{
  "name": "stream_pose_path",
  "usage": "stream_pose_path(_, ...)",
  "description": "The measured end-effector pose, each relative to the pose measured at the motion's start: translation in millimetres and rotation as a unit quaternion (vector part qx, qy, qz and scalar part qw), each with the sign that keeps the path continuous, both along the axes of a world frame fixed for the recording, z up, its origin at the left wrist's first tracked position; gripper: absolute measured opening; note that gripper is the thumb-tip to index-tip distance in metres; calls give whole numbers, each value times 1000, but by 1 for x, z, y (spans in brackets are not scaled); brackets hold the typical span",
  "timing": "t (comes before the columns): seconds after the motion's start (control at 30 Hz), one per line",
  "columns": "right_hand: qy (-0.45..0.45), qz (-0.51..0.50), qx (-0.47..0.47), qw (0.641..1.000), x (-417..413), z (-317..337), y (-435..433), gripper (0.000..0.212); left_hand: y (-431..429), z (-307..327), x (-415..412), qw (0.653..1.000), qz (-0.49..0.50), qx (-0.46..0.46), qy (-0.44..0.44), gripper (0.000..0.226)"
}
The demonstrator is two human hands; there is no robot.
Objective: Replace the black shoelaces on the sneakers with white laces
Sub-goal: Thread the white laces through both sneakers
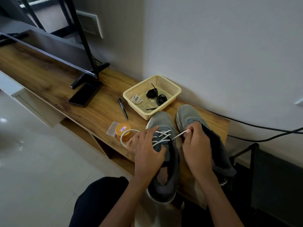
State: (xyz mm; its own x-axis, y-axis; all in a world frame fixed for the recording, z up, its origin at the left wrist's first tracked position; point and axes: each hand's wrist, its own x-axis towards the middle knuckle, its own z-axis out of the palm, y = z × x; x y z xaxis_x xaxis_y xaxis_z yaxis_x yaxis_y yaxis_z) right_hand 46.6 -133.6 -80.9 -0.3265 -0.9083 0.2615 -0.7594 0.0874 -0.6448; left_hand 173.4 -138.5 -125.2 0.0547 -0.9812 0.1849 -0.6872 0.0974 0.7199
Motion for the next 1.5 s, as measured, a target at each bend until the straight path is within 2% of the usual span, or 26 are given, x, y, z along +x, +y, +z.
stream_pose_path(0.13,43,-138,-82,986,-24,1,-4,8,0,-3,0,1000,14,-10,11,56)
stream_pose_path(0.2,44,-166,-88,981,-35,0,-3,5,0,-5,0,1000,18,-14,15,56)
stream_pose_path(0.27,68,-136,-94,984,-36,2,-2,12,0,-5,2,999,13,-21,29,56)
stream_pose_path(0.33,137,-64,-88,985,-29,2,-3,16,0,-7,3,999,5,-24,38,56)
stream_pose_path(0.43,204,43,-14,978,-15,-8,-5,13,1,-7,6,999,0,-18,40,54)
stream_pose_path(0.53,230,81,33,969,-7,-18,-7,11,0,-9,11,999,-2,-12,31,55)
stream_pose_path(0.67,213,50,2,976,-16,-18,-9,10,-2,-12,13,1000,1,-5,15,51)
stream_pose_path(0.83,150,-128,-23,980,-51,-6,-7,2,0,-9,10,999,16,-12,30,51)
stream_pose_path(0.9,130,-154,-30,979,-60,-4,-6,3,0,-9,10,999,17,-5,27,51)
stream_pose_path(0.97,141,-124,-35,982,-58,-6,-6,15,0,-10,10,1000,16,0,23,51)
stream_pose_path(1.03,172,-50,-34,983,-48,-7,-8,26,-1,-12,11,1000,10,-1,29,50)
stream_pose_path(1.2,221,95,-9,971,-11,-16,-8,16,1,-7,9,998,3,-2,59,66)
stream_pose_path(1.33,225,99,3,969,-13,-23,-8,15,1,-5,9,997,4,7,77,69)
stream_pose_path(1.5,210,34,0,977,-36,-18,-7,16,2,-5,9,996,14,8,84,68)
